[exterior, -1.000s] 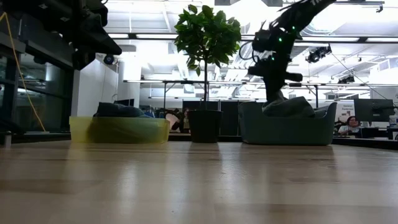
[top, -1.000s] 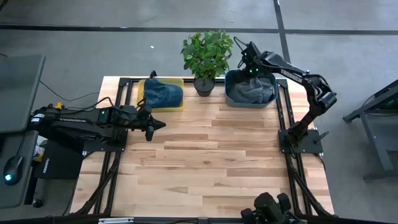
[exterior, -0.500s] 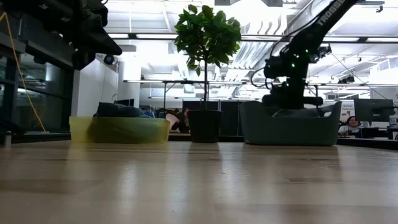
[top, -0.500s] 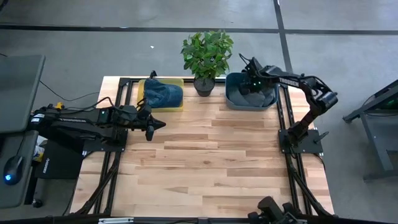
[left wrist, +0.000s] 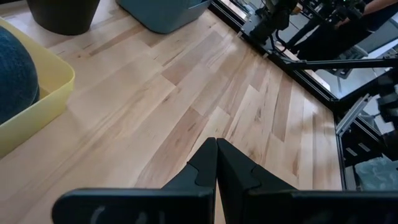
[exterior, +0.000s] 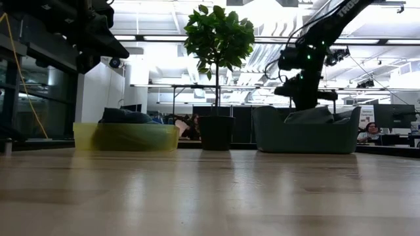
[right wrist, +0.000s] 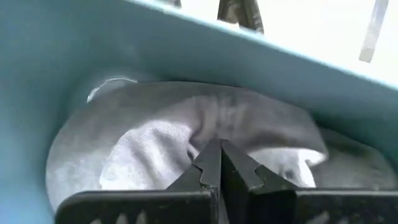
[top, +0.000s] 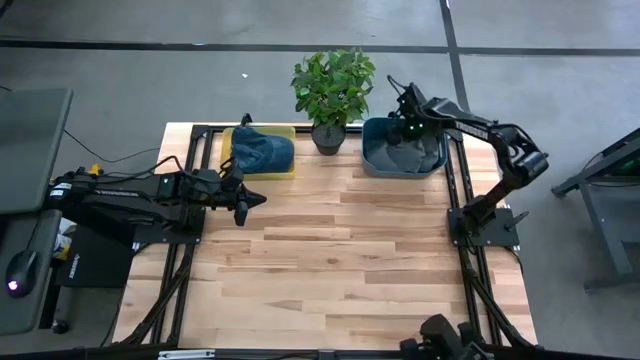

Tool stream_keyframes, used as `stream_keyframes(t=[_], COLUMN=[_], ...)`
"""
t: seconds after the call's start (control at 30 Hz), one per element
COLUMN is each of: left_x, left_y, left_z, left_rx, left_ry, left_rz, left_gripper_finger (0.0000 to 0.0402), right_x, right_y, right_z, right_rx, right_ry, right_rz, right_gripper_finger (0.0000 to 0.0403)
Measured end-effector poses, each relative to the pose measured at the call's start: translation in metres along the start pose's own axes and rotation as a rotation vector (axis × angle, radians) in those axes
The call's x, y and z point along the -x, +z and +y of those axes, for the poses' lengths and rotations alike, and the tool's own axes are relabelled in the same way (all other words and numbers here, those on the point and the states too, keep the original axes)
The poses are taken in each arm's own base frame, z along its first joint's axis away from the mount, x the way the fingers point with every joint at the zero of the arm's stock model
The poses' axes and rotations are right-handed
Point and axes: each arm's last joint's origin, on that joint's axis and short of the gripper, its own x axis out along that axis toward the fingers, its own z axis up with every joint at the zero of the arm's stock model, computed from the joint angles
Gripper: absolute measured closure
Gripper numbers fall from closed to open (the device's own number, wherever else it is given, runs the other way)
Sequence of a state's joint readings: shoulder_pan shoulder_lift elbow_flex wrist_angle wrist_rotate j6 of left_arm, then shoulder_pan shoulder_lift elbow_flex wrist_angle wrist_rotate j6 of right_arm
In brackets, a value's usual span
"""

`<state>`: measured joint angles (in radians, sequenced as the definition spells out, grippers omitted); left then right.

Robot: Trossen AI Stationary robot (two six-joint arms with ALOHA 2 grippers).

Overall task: Pick & Place hat
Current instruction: Adjust the gray cap, then return to Home Position

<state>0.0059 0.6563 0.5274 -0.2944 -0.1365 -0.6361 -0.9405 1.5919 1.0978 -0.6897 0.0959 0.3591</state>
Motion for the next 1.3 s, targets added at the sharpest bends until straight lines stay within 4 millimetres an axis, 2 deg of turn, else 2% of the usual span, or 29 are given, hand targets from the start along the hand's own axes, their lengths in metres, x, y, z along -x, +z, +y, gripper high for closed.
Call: stream_keyframes(t=[0.2,0.47,0.6,0.87,1.03,1.17,1.3], left_x=[0.0,0.003,0.008,0.029,0.044,0.04,0.03], left_y=[0.0,0.001,0.002,-0.001,-0.007,-0.026,-0.048], left_z=[0.0,0.0,-0.001,0.005,0.013,0.025,0.037], left_rx=[-0.025,-0.099,-0.134,-0.188,-0.207,-0.173,-0.126], left_ry=[0.0,-0.017,-0.037,-0.035,-0.018,-0.085,-0.183], left_rz=[0.0,-0.003,-0.018,-0.034,-0.042,-0.07,-0.084], left_gripper_finger=[0.0401,0.0401,0.0401,0.0401,0.0401,0.0401,0.0401], right_x=[0.036,0.097,0.129,0.185,0.193,0.184,0.17], right_y=[0.009,0.006,-0.007,-0.054,-0.088,-0.119,-0.152], right_z=[0.0,0.006,0.014,0.043,0.065,0.088,0.111], right_rx=[-0.008,-0.019,0.018,0.122,0.154,0.183,0.203], right_ry=[0.01,0.08,0.185,0.345,0.372,0.415,0.538], right_rz=[-0.025,-0.134,-0.195,-0.311,-0.337,-0.341,-0.381], right_gripper_finger=[0.0403,0.0403,0.0403,0.0403,0.0403,0.0403,0.0403])
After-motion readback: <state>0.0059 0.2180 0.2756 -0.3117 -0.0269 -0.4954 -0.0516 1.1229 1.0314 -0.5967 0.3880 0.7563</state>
